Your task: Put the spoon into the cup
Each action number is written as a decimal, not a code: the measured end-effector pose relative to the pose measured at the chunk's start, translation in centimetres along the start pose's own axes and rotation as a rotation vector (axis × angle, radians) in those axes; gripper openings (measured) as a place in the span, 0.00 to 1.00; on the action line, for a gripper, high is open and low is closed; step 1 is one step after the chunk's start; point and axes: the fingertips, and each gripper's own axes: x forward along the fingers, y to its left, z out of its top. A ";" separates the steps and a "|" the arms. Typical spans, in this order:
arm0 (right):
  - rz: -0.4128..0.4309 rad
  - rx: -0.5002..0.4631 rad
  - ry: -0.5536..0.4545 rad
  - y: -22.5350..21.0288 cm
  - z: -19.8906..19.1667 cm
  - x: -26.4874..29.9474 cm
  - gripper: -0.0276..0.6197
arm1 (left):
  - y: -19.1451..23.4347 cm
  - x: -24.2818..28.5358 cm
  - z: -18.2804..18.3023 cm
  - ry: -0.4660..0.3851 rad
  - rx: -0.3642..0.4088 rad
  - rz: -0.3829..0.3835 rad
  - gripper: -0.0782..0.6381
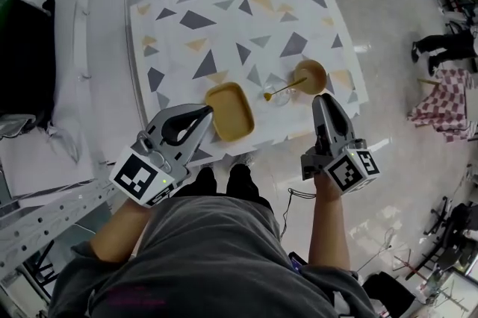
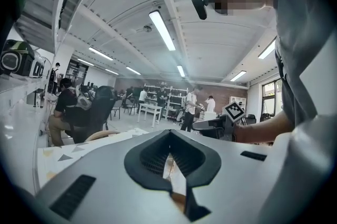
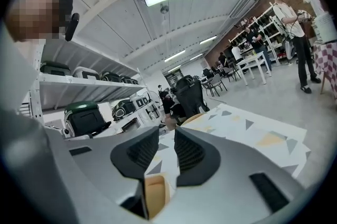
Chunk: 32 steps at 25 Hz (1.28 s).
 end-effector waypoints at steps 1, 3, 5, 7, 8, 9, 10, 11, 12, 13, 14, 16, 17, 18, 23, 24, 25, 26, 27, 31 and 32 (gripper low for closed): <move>0.006 -0.005 -0.007 0.6 0.3 -0.3 0.20 | -0.1 -0.2 0.3 -0.005 0.003 -0.004 0.13; 0.013 -0.011 -0.014 1.7 0.7 -0.7 0.19 | -0.2 -0.5 0.7 -0.014 0.009 -0.011 0.13; 0.019 -0.016 -0.020 2.8 1.0 -1.1 0.17 | -0.3 -0.9 1.1 -0.023 0.015 -0.016 0.13; 0.029 -0.025 -0.028 3.8 1.2 -1.5 0.16 | -0.3 -1.2 1.4 -0.033 0.019 -0.023 0.13; 0.035 -0.029 -0.031 4.3 1.2 -1.7 0.15 | -0.4 -1.3 1.5 -0.038 0.021 -0.027 0.13; 0.041 -0.033 -0.034 4.8 1.3 -1.9 0.14 | -0.5 -1.5 1.6 -0.040 0.022 -0.029 0.13; 0.047 -0.036 -0.036 5.3 1.3 -2.0 0.13 | -0.5 -1.6 1.6 -0.041 0.023 -0.031 0.13; 0.053 -0.040 -0.037 5.9 1.3 -2.2 0.13 | -0.6 -1.7 1.7 -0.043 0.023 -0.033 0.13; 0.058 -0.045 -0.038 6.4 1.3 -2.3 0.12 | -0.7 -1.8 1.7 -0.044 0.022 -0.036 0.13; 0.064 -0.050 -0.038 6.9 1.2 -2.5 0.11 | -0.7 -1.9 1.8 -0.046 0.023 -0.039 0.13; 0.070 -0.056 -0.038 7.4 1.1 -2.6 0.11 | -0.8 -2.0 1.9 -0.048 0.025 -0.042 0.13; 0.082 -0.066 -0.033 8.2 0.8 -2.7 0.10 | -0.9 -2.2 2.0 -0.051 0.026 -0.048 0.13; 0.087 -0.069 -0.030 8.6 0.6 -2.8 0.09 | -0.9 -2.3 2.0 -0.052 0.026 -0.050 0.13; 0.092 -0.071 -0.027 8.9 0.4 -2.9 0.09 | -1.0 -2.3 2.0 -0.052 0.026 -0.053 0.13; 0.111 -0.078 -0.014 10.2 -0.5 -3.1 0.09 | -1.1 -2.3 1.9 -0.052 0.025 -0.067 0.13; 0.114 -0.079 -0.011 10.4 -0.7 -3.2 0.09 | -1.1 -2.3 1.8 -0.052 0.024 -0.070 0.13; 0.116 -0.079 -0.008 10.6 -0.8 -3.2 0.08 | -1.2 -2.2 1.8 -0.051 0.024 -0.072 0.13; 0.118 -0.078 -0.006 10.7 -1.0 -3.2 0.08 | -1.2 -2.2 1.7 -0.050 0.023 -0.075 0.13; 0.119 -0.077 -0.003 10.8 -1.1 -3.2 0.08 | -1.3 -2.1 1.7 -0.048 0.022 -0.077 0.13; 0.123 -0.072 0.007 11.0 -1.5 -3.1 0.08 | -1.4 -1.8 1.7 -0.048 0.021 -0.085 0.13; 0.125 -0.073 0.010 11.0 -1.6 -3.1 0.08 | -1.5 -1.8 1.7 -0.048 0.022 -0.086 0.13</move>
